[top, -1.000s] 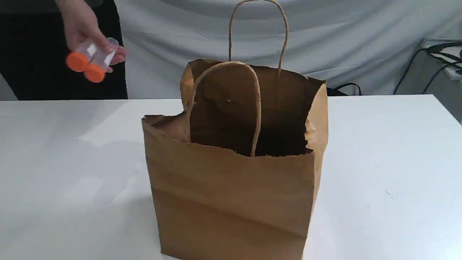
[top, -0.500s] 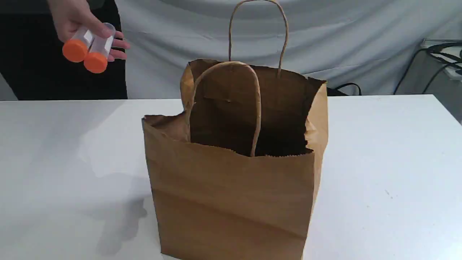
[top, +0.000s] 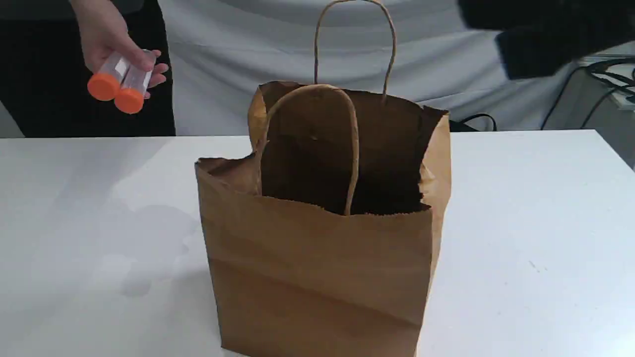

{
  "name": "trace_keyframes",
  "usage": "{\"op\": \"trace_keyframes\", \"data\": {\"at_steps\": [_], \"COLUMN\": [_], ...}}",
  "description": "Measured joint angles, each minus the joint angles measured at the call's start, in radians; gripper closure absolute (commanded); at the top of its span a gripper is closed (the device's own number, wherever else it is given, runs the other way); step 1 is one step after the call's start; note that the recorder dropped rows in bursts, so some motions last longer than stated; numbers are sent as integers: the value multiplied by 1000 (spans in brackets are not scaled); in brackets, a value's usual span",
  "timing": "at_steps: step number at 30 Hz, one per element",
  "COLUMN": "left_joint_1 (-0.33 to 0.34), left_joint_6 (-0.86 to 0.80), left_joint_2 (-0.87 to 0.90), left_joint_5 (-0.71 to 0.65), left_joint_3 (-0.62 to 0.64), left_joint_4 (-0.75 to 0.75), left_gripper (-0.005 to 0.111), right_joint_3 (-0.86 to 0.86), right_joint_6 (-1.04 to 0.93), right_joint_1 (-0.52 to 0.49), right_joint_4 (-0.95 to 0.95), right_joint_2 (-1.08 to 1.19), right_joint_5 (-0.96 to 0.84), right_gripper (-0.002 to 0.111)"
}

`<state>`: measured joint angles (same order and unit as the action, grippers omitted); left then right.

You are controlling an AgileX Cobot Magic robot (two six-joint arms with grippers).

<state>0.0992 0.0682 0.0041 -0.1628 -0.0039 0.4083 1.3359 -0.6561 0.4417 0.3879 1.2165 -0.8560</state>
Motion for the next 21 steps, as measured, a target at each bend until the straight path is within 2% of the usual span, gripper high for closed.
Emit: {"op": "trace_keyframes", "data": {"at_steps": [7,12,15,19,21], "left_joint_1": [0,0,0,0,0], "left_joint_6": [0,0,0,0,0], "left_joint_2": [0,0,0,0,0], "left_joint_5": [0,0,0,0,0], "left_joint_3": [0,0,0,0,0], "left_joint_4": [0,0,0,0,0], "left_gripper": [107,107,107,107,107], "right_joint_3": [100,112,112,112,112], "right_joint_6": [-189,-217,-219,-211,-193], "right_joint_1": [0,0,0,0,0], "right_joint_4": [213,291,292,295,295], "right_joint_2": [135,170,170,170,170], "right_joint_5": [-310,-334,-317,-311,-309], "right_gripper": [108,107,96,64,52]}}
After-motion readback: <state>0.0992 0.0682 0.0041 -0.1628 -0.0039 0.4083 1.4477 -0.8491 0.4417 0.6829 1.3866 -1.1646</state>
